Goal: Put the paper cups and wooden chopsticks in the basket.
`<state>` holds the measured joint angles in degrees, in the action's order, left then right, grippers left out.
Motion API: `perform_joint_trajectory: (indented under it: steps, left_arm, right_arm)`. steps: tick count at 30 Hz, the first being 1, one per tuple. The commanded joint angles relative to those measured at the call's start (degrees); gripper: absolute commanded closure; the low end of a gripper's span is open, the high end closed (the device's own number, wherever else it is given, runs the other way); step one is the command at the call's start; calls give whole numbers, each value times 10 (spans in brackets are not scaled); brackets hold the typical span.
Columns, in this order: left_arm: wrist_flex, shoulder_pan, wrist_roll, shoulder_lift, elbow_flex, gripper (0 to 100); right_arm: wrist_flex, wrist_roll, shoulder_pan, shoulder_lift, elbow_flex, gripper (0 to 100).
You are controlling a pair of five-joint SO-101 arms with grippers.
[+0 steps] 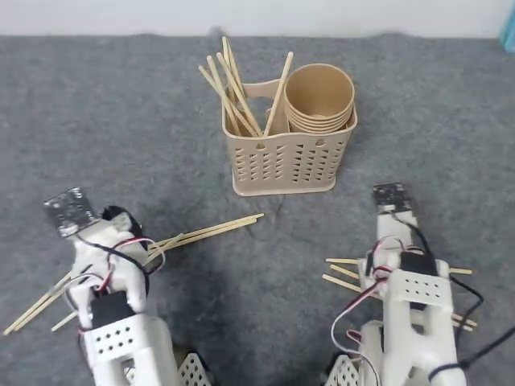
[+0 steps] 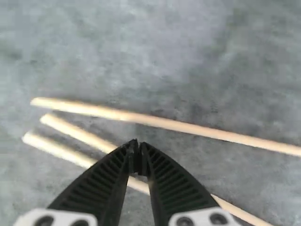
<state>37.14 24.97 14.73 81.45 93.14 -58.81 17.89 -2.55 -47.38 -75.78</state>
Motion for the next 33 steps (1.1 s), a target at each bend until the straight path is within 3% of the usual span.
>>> perform_joint_trajectory:
  steps: [1, 4, 10, 15, 24, 30, 33]
  left_arm:
    - [-18, -46, -33, 4, 6, 988]
    - [3, -66, -55, 8, 9, 988]
    - [9, -68, -57, 8, 8, 987]
    - [47, -69, -123, 4, -10, 987]
    - [52, -69, -127, 5, -12, 987]
    - [52, -69, -127, 7, -12, 987]
    - [52, -69, -127, 8, -12, 987]
  right_arm:
    - [-45, 43, 41, -10, 65, 990]
    - [-102, 63, 64, -6, 137, 969]
    - [-159, 66, 145, -3, 207, 822]
    - [-133, 98, 217, 74, 209, 830]
    - [-96, 138, 223, 343, 316, 830]
    - [-74, 138, 219, 408, 351, 835]
    - [-60, 139, 218, 418, 351, 903]
